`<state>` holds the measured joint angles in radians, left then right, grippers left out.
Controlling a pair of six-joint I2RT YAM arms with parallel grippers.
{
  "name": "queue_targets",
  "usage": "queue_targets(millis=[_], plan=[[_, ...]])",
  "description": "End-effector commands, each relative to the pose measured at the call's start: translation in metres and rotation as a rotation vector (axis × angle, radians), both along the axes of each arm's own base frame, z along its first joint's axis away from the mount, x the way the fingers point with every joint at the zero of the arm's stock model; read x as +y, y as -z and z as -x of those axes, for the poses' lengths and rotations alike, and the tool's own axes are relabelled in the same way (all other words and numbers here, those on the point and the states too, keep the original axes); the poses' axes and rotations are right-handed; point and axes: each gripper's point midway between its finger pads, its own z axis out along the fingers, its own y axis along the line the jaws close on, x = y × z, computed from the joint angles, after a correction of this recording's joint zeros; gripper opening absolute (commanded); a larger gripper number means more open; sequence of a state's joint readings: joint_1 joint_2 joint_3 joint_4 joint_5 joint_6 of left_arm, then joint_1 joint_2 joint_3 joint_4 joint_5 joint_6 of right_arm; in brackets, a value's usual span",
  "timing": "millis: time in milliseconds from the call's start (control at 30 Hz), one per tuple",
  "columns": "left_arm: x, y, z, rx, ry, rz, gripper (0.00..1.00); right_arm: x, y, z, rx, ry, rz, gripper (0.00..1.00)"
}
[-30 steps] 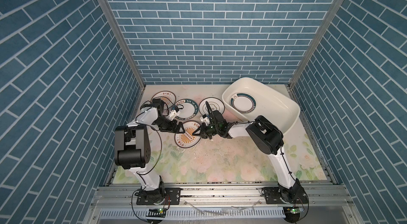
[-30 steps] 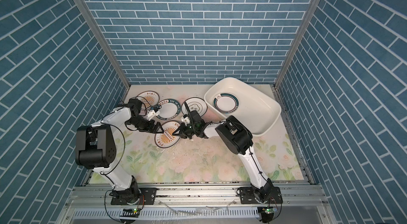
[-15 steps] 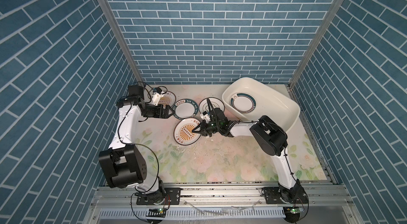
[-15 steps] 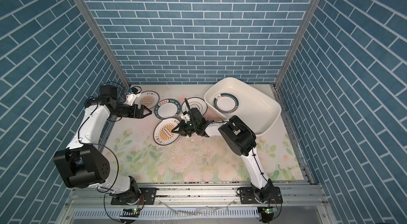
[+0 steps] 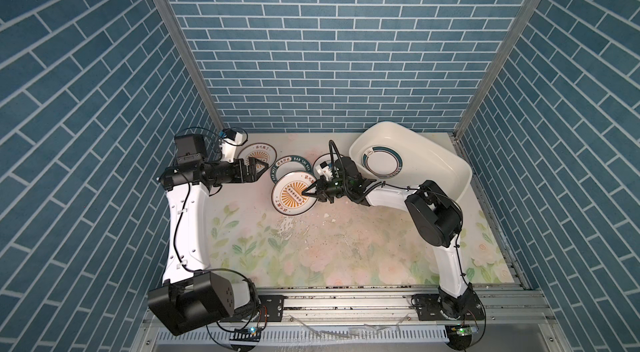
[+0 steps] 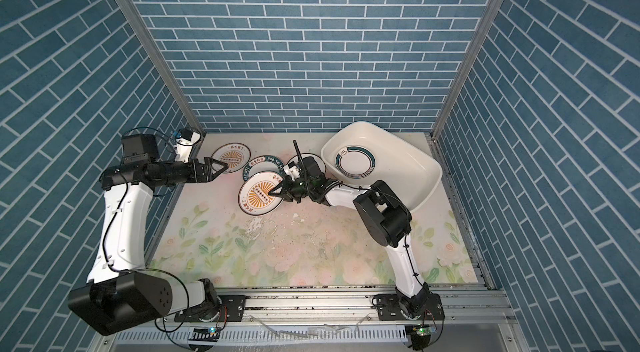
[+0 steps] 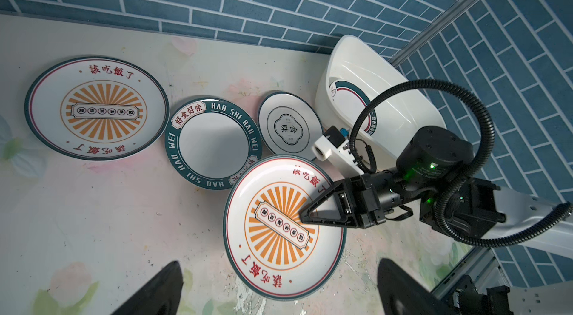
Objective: Place the plates into the plastic bin on the countertop
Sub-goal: Pick up the plate from the middle-left of the table, then place the plate in the plastic bin.
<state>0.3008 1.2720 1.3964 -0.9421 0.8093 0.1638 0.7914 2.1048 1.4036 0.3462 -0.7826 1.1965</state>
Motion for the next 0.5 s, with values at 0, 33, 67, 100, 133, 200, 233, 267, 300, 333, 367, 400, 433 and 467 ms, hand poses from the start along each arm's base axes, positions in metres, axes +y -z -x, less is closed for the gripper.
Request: queue_targets(millis=[0,33,67,100,133,200,233,267,300,333,367,400,433,467], plan=[[-0.003,0.000,0.008,-0.007,-0.001,0.009,0.99,-0.008,-0.060,-0.009,-0.087,-0.014,-0.088,0.16],[-0.003,0.001,0.009,-0.007,-0.003,0.004,0.99,-0.011,-0.064,-0.012,-0.093,-0.007,-0.091,0.16],[-0.004,0.003,0.011,-0.004,-0.004,0.000,0.99,-0.014,-0.069,-0.016,-0.099,-0.001,-0.097,0.16],[-0.004,0.003,0.014,-0.006,-0.004,-0.003,0.99,-0.019,-0.075,-0.021,-0.104,0.009,-0.102,0.16],[-0.004,0.004,0.016,-0.004,-0.006,-0.001,0.99,-0.023,-0.079,-0.025,-0.108,0.017,-0.105,0.16],[-0.006,0.006,0.021,-0.008,-0.006,0.001,0.99,-0.033,-0.088,-0.034,-0.121,0.035,-0.112,0.16],[-0.007,0.006,0.022,-0.012,-0.006,0.000,0.99,-0.037,-0.092,-0.038,-0.124,0.040,-0.113,0.16],[-0.007,0.007,0.024,-0.013,-0.010,0.001,1.00,-0.042,-0.095,-0.044,-0.127,0.051,-0.115,0.16],[-0.007,0.009,0.025,-0.014,-0.013,0.000,1.00,-0.048,-0.099,-0.049,-0.131,0.062,-0.119,0.16],[-0.007,0.010,0.026,-0.015,-0.016,-0.003,1.00,-0.052,-0.102,-0.053,-0.137,0.070,-0.122,0.16],[-0.006,0.012,0.026,-0.012,-0.020,-0.006,1.00,-0.058,-0.104,-0.059,-0.137,0.082,-0.123,0.16],[-0.006,0.014,0.026,-0.006,-0.026,-0.008,1.00,-0.064,-0.107,-0.064,-0.142,0.094,-0.125,0.16],[-0.005,0.014,0.027,-0.002,-0.029,-0.009,1.00,-0.070,-0.109,-0.068,-0.144,0.105,-0.127,0.16],[-0.006,0.013,0.028,-0.004,-0.027,-0.008,0.99,-0.077,-0.111,-0.074,-0.146,0.120,-0.128,0.16]])
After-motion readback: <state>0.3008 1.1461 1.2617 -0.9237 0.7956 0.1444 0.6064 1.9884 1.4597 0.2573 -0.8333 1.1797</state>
